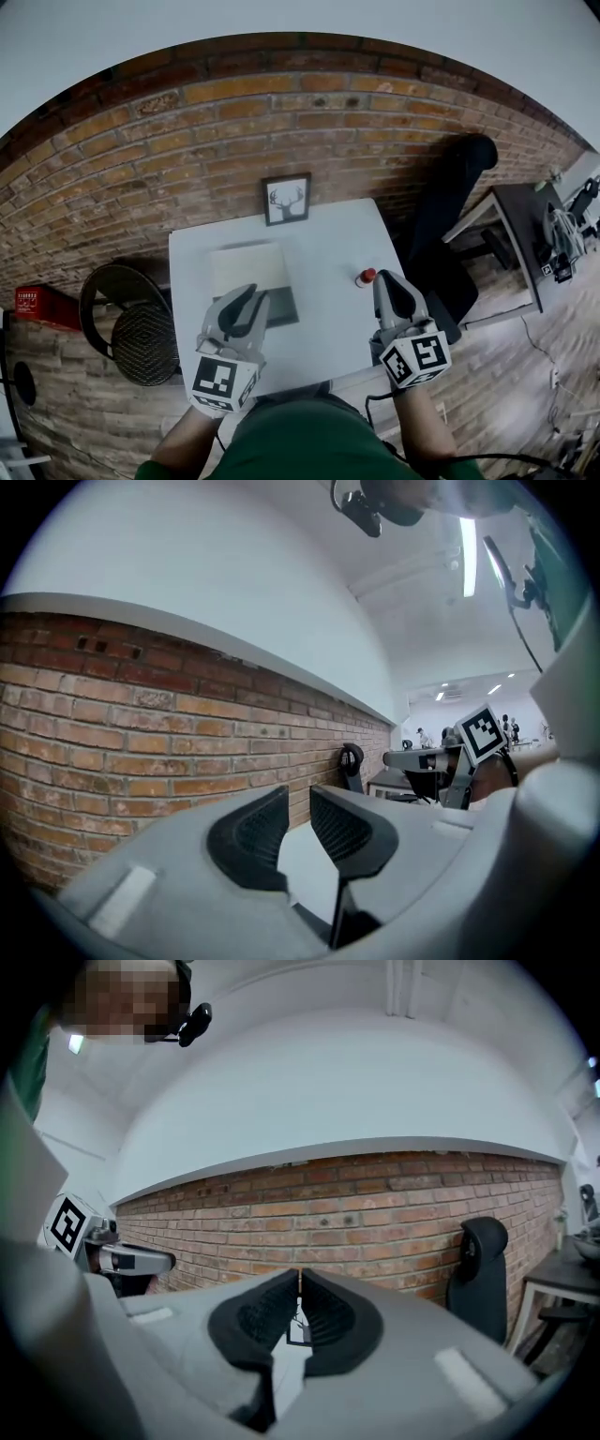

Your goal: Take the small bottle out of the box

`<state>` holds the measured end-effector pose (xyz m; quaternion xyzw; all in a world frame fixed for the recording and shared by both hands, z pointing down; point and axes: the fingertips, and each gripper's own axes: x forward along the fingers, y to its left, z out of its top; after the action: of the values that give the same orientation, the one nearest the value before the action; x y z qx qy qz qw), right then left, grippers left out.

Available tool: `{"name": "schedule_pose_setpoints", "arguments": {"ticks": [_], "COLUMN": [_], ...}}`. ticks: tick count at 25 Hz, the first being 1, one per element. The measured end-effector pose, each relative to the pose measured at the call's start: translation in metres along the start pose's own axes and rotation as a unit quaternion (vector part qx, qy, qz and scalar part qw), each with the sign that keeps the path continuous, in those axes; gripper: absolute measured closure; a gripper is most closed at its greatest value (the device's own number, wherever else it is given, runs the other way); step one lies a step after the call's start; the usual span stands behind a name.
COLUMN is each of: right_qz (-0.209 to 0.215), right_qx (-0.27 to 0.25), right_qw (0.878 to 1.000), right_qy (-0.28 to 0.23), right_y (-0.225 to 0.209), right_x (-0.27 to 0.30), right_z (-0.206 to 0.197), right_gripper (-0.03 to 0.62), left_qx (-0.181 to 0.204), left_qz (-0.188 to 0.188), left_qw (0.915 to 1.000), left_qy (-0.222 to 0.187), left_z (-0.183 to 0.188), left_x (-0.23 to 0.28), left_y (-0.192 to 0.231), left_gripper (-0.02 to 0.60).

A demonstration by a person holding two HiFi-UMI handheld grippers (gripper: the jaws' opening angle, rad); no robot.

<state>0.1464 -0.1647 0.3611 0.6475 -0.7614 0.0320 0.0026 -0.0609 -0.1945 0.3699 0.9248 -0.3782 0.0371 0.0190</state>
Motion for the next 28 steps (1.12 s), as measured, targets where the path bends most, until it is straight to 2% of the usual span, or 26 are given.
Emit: {"name": "schedule_pose_setpoints", "arguments": {"ticks": [3,7,15,28], "right_qz": [-0.004,-0.009,-0.008,0.01], "right_qx": [-0.005,-0.018,-0.019,-0.015], "right_qw": [1.0,1.0,1.0,1.0], "right_qy": [-0.008,-0.016,-0.022,-0.018], "right_y": [0.005,0.008,-0.001,-0.019], "right_x": [-0.002,-0.007,-0.02,-0.033], "right_z": [0.009,0.015,0.019,0.017], "right_gripper": [0.582,0.582,0.582,0.582], "left_qx": [-0.009,-0.003,-0.006,-0.001], "left_qz": [-0.012,-0.02,-0.033,-0.006], "left_qw": [0.9998,0.9994,0.999,0.9999], "left_qy": [-0.014,-0.026,-0.028,-0.014], "left_z": [0.014,0.028,0.032,0.022], "left_x": [-0.001,0.003,0.017,0.015], "left_y": [0.004,0.006,-0.007,-0.021], "left_gripper": [0.503,0.503,0.503,0.503]}}
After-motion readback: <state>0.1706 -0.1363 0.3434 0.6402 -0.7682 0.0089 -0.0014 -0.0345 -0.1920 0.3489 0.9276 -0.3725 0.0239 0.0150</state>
